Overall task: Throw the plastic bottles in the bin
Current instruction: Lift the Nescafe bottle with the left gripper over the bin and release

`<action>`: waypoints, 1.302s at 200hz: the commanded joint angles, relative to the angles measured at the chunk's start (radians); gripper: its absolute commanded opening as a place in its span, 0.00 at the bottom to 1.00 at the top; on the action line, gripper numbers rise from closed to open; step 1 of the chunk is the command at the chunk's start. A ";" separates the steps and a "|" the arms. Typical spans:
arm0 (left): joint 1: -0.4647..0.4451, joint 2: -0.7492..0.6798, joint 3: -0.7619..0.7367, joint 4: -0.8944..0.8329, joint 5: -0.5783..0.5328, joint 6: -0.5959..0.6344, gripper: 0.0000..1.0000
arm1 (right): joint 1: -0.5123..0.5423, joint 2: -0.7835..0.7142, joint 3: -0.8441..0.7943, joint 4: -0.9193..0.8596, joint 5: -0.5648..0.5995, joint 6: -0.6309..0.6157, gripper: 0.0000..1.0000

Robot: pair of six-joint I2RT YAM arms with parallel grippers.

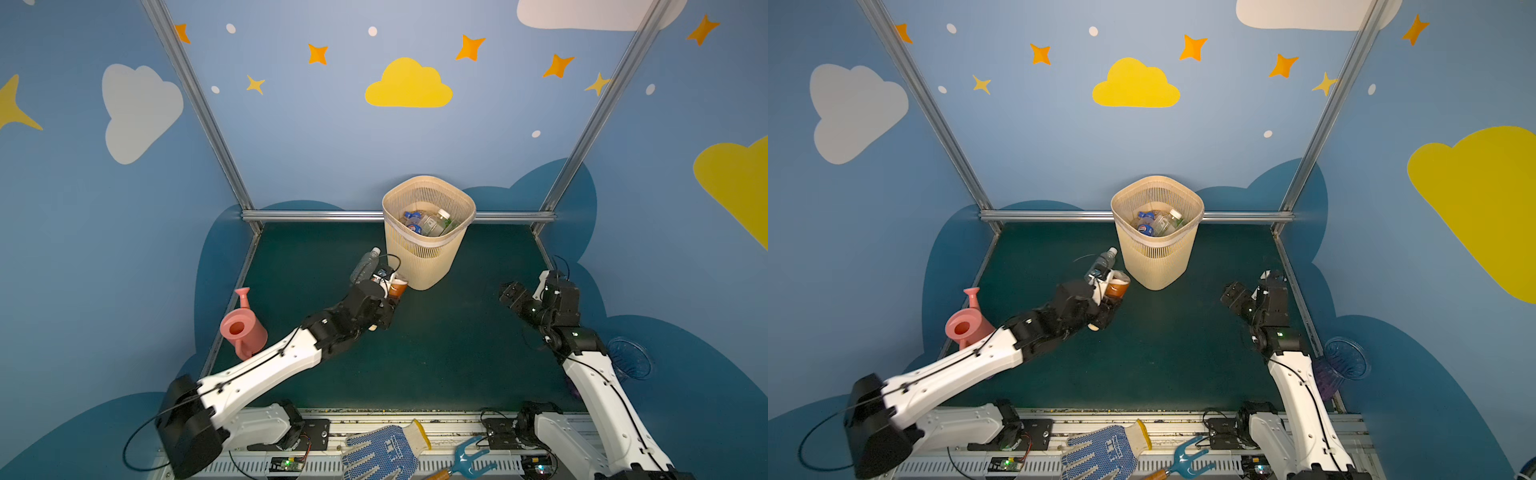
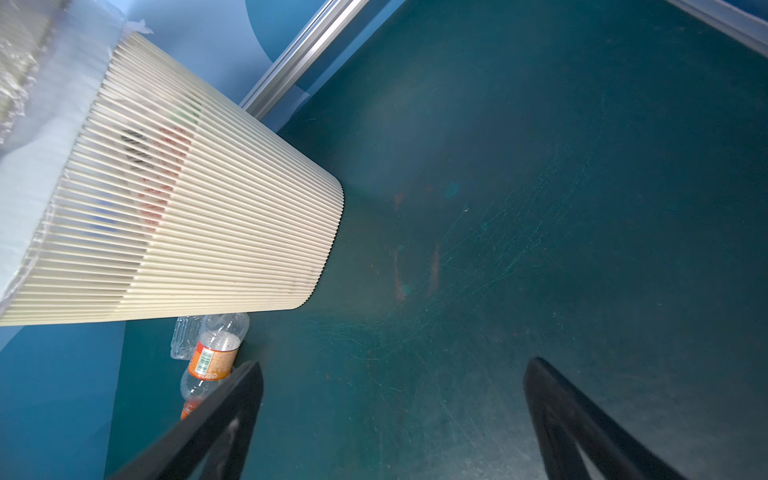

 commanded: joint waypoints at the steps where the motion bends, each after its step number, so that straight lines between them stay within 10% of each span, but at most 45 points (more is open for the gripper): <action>1: 0.019 -0.110 0.073 0.238 -0.092 0.205 0.51 | -0.003 0.012 0.001 0.034 -0.027 0.012 0.98; 42: 0.091 -0.054 0.463 0.248 0.033 0.326 0.51 | -0.003 0.018 0.004 0.034 -0.043 0.016 0.98; 86: 0.137 0.229 0.657 0.357 0.151 0.200 0.51 | -0.005 -0.032 -0.003 0.007 -0.019 0.002 0.98; 148: 0.228 0.728 1.127 -0.014 0.215 -0.179 0.71 | -0.024 -0.099 -0.010 -0.056 -0.022 -0.030 0.98; 191: 0.227 0.890 1.776 -0.440 0.295 -0.125 1.00 | -0.041 -0.116 -0.041 -0.036 -0.046 0.002 0.98; 217: 0.211 0.783 1.640 -0.384 0.298 -0.069 1.00 | -0.042 -0.103 -0.052 0.001 -0.072 0.031 0.98; 260: 0.218 0.472 0.967 -0.041 0.158 -0.067 1.00 | -0.041 -0.067 -0.048 0.012 -0.119 0.031 0.97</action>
